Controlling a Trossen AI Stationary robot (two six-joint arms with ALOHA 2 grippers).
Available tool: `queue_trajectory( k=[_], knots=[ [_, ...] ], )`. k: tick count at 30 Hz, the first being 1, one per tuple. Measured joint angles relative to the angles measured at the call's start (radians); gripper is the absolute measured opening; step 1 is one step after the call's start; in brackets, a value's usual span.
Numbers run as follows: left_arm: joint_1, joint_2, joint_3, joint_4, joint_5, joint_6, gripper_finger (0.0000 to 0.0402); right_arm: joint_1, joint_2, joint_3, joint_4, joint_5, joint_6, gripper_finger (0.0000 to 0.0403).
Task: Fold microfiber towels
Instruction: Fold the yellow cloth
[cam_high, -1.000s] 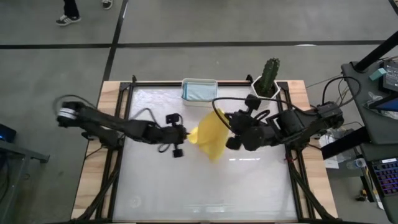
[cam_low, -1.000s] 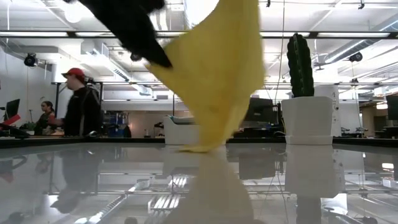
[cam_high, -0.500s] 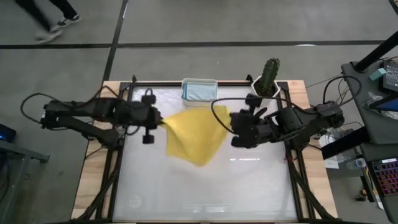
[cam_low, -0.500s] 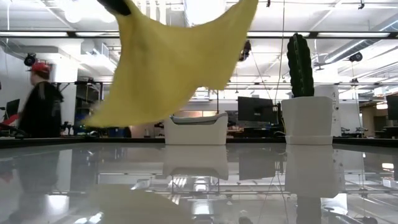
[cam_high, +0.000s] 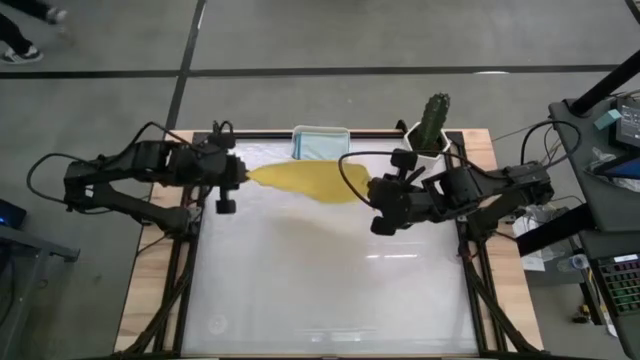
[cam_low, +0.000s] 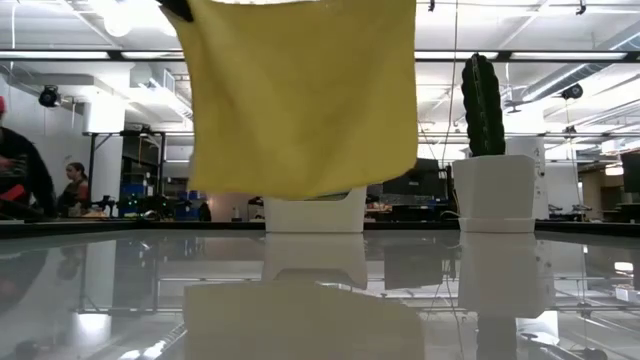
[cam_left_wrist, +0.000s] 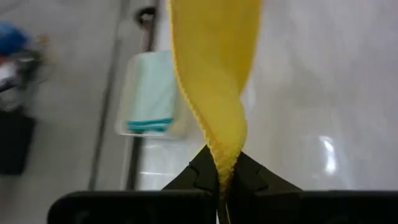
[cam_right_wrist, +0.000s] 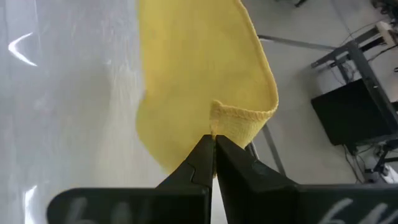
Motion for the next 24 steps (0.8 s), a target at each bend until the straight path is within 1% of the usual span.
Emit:
queue_trajectory(
  k=[2, 5, 8, 11, 13, 15, 19, 21, 24],
  knots=[
    [-0.001, 0.001, 0.0, -0.03, 0.032, 0.011, 0.0, -0.001, 0.0, 0.0, -0.011, -0.025, -0.001, 0.0008],
    [0.001, 0.005, 0.001, -0.102, 0.03, 0.014, 0.0, -0.002, -0.001, -0.001, -0.062, -0.051, -0.013, 0.0008],
    [0.008, 0.014, 0.0, -0.126, 0.001, 0.015, 0.0, -0.006, -0.002, -0.012, -0.093, -0.035, 0.001, 0.0008],
    [0.009, 0.032, 0.0, -0.122, -0.003, 0.013, 0.0, -0.017, -0.002, -0.045, -0.088, -0.02, 0.006, 0.0008],
    [0.009, 0.047, 0.0, -0.127, -0.003, 0.014, 0.0, -0.019, -0.002, -0.078, -0.084, 0.022, 0.007, 0.0008],
    [0.009, 0.064, 0.0, -0.132, -0.011, 0.03, 0.0, -0.02, -0.002, -0.112, -0.073, 0.089, 0.011, 0.0008],
    [0.015, 0.091, 0.003, -0.132, -0.093, 0.075, 0.0, -0.028, -0.002, -0.162, -0.065, 0.211, 0.008, 0.0008],
    [0.016, 0.097, 0.004, -0.132, -0.126, 0.08, 0.0, -0.03, -0.002, -0.17, -0.064, 0.237, 0.013, 0.0008],
    [0.012, 0.095, 0.004, -0.14, -0.132, 0.044, 0.0, -0.022, -0.003, -0.184, -0.07, 0.226, 0.051, 0.0008]
  ],
)
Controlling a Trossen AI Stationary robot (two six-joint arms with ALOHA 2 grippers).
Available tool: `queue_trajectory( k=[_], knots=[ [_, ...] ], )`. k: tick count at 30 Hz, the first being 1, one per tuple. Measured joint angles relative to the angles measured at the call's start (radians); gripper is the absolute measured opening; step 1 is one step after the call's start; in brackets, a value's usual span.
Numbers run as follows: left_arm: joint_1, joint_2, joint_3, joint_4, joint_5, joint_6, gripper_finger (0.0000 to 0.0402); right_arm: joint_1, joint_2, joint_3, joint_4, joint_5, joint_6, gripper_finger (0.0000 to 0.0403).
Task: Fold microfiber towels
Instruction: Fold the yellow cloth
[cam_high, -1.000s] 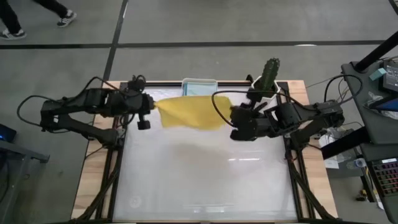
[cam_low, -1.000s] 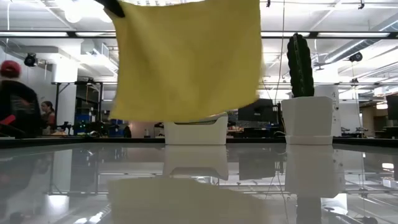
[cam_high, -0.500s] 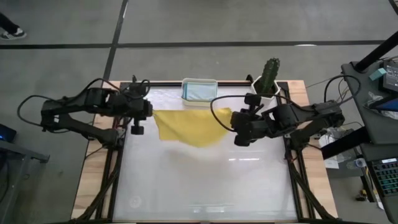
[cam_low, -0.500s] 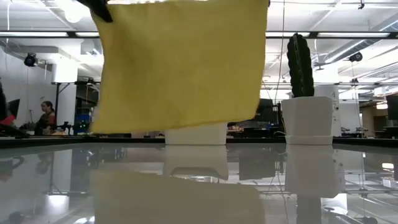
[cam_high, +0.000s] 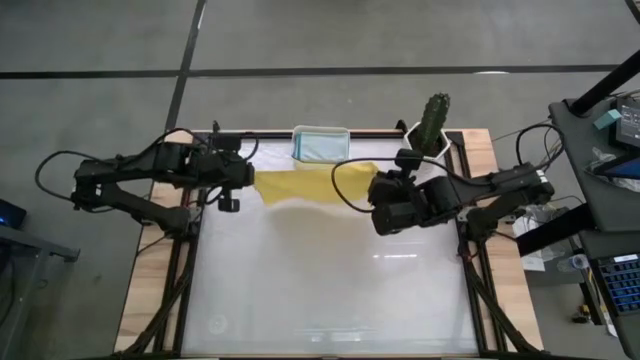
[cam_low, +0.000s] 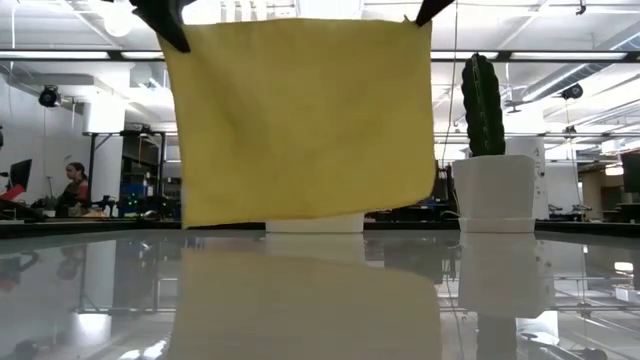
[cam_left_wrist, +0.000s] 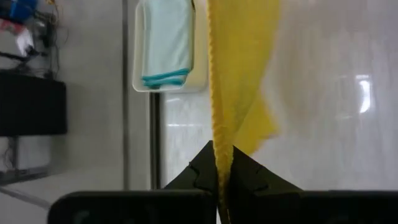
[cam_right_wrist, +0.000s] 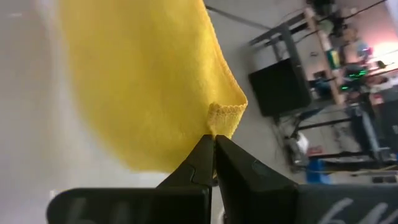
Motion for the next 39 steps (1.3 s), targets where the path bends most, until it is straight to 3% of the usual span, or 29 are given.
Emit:
queue_trajectory(
  k=[6, 12, 19, 26, 31, 39],
  knots=[
    [-0.068, -0.002, -0.03, -0.001, 0.133, -0.172, 0.0, 0.054, -0.001, -0.07, -0.006, -0.146, 0.132, 0.0008],
    [-0.249, 0.033, -0.185, 0.095, 0.242, -0.41, 0.0, 0.16, 0.0, -0.219, 0.086, -0.307, 0.298, 0.0008],
    [-0.478, 0.155, -0.369, 0.397, 0.355, -0.636, 0.0, 0.288, 0.004, -0.439, 0.436, -0.616, 0.402, 0.0009],
    [-0.569, 0.379, -0.38, 0.651, 0.522, -0.711, 0.0, 0.342, 0.004, -0.632, 0.87, -0.859, 0.523, 0.0008],
    [-0.573, 0.494, -0.366, 0.688, 0.627, -0.69, 0.0, 0.347, 0.005, -0.716, 0.961, -0.878, 0.598, 0.0008],
    [-0.54, 0.445, -0.375, 0.525, 0.587, -0.687, 0.0, 0.309, 0.002, -0.708, 0.821, -0.823, 0.589, 0.0008]
  ],
)
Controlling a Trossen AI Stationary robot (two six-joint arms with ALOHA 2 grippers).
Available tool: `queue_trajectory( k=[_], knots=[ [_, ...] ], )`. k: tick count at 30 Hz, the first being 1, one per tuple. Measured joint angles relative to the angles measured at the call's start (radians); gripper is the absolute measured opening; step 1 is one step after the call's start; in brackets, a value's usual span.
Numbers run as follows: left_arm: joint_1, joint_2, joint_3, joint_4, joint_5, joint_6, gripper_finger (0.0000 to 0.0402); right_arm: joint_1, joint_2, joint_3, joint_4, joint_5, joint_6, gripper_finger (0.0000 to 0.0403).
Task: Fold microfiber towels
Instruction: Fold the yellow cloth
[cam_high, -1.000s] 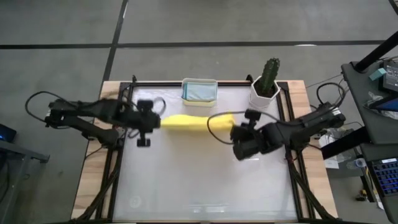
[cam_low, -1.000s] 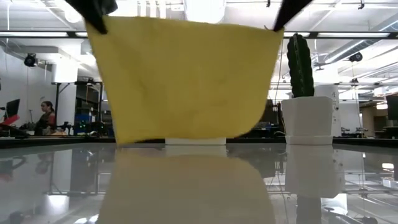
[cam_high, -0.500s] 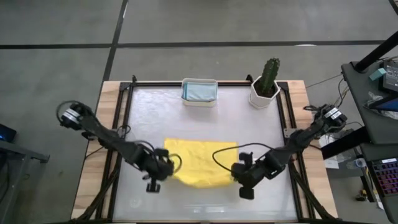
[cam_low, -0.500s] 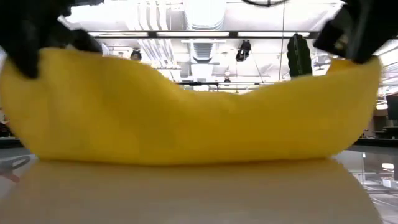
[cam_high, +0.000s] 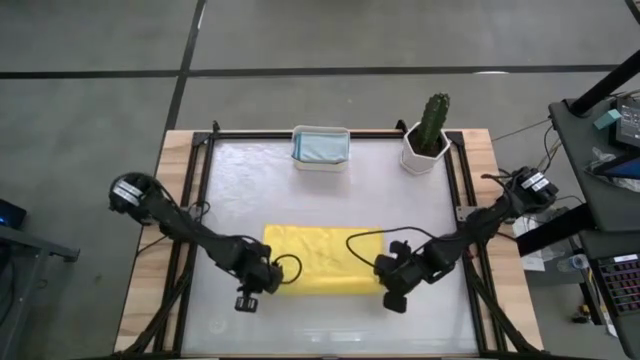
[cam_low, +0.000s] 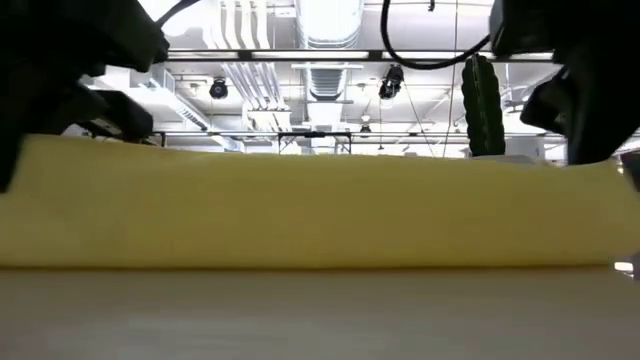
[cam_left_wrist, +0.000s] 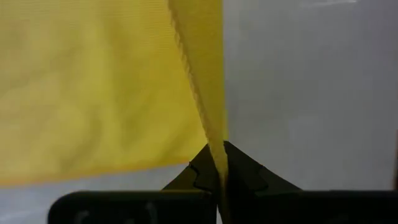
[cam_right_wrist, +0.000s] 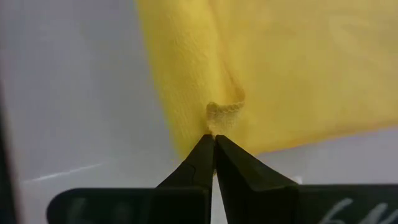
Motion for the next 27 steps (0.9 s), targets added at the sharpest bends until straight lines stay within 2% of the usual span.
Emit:
queue_trajectory(
  k=[4, 21, 27],
  knots=[
    [0.036, -0.028, -0.004, -0.04, -0.056, 0.035, 0.0, -0.042, 0.0, 0.008, -0.057, 0.034, -0.042, 0.0008],
    [0.277, -0.041, -0.005, -0.107, -0.058, 0.297, 0.0, -0.213, 0.0, 0.011, -0.204, 0.055, -0.21, 0.0008],
    [0.354, -0.041, -0.007, -0.106, -0.058, 0.372, 0.0, -0.268, 0.0, 0.012, -0.259, 0.103, -0.263, 0.0008]
  ],
)
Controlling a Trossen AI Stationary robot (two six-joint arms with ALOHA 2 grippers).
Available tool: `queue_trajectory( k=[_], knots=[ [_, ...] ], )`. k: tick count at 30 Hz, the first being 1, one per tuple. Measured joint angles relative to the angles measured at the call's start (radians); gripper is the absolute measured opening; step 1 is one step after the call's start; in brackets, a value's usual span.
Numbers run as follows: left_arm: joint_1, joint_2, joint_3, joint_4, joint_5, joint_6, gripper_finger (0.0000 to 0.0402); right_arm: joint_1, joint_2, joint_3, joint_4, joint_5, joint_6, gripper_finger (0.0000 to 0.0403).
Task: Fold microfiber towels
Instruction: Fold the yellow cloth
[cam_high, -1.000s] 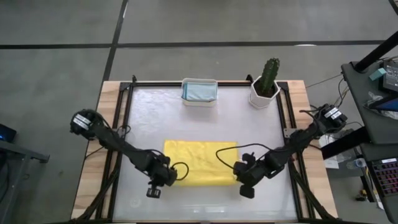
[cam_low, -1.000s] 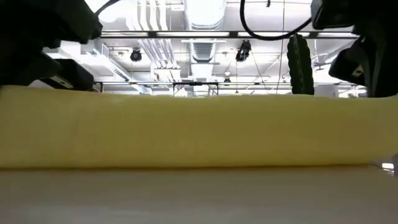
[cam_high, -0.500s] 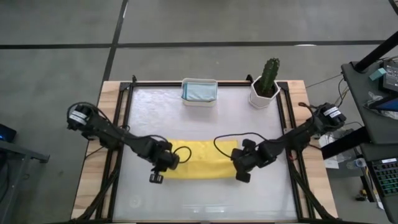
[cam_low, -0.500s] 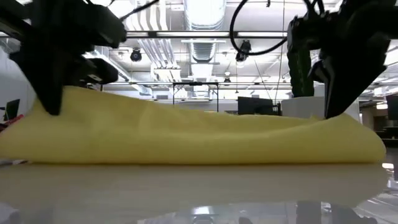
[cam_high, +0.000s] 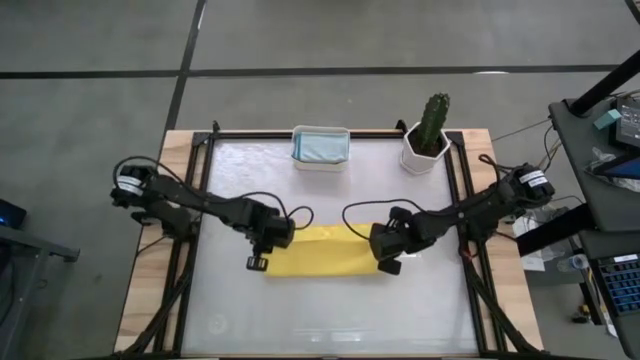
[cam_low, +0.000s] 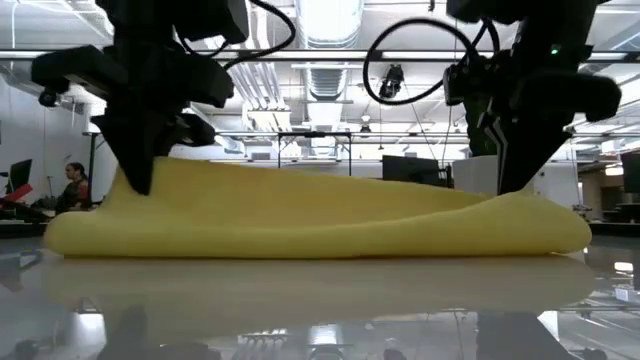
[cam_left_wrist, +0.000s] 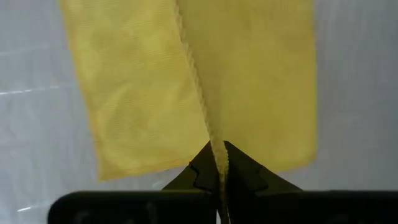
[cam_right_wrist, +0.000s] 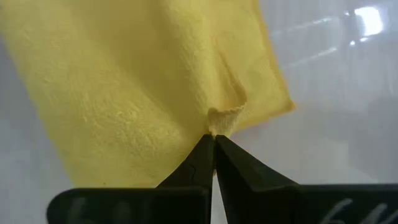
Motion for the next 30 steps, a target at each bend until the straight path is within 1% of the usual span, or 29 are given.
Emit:
queue_trajectory(
  k=[4, 10, 13, 18, 25, 30],
  knots=[
    [0.051, 0.0, -0.014, 0.002, -0.001, 0.04, 0.0, -0.035, 0.0, 0.0, -0.017, 0.008, -0.025, 0.0008],
    [0.126, 0.0, -0.071, 0.037, -0.009, 0.046, 0.0, -0.07, 0.0, 0.0, -0.013, 0.078, -0.07, 0.0008],
    [0.151, 0.0, -0.088, 0.064, -0.012, 0.058, 0.0, -0.088, 0.004, 0.0, -0.003, 0.079, -0.084, 0.0008],
    [0.164, 0.0, -0.096, 0.103, -0.012, 0.095, 0.0, -0.106, 0.027, 0.0, 0.006, 0.079, -0.091, 0.0008],
    [0.164, 0.0, -0.098, 0.107, -0.016, 0.099, 0.0, -0.109, 0.044, 0.0, 0.016, 0.1, -0.094, 0.0008],
    [0.164, 0.0, -0.125, 0.123, -0.056, 0.093, 0.0, -0.11, 0.044, 0.003, 0.028, 0.109, -0.093, 0.0008]
  ],
)
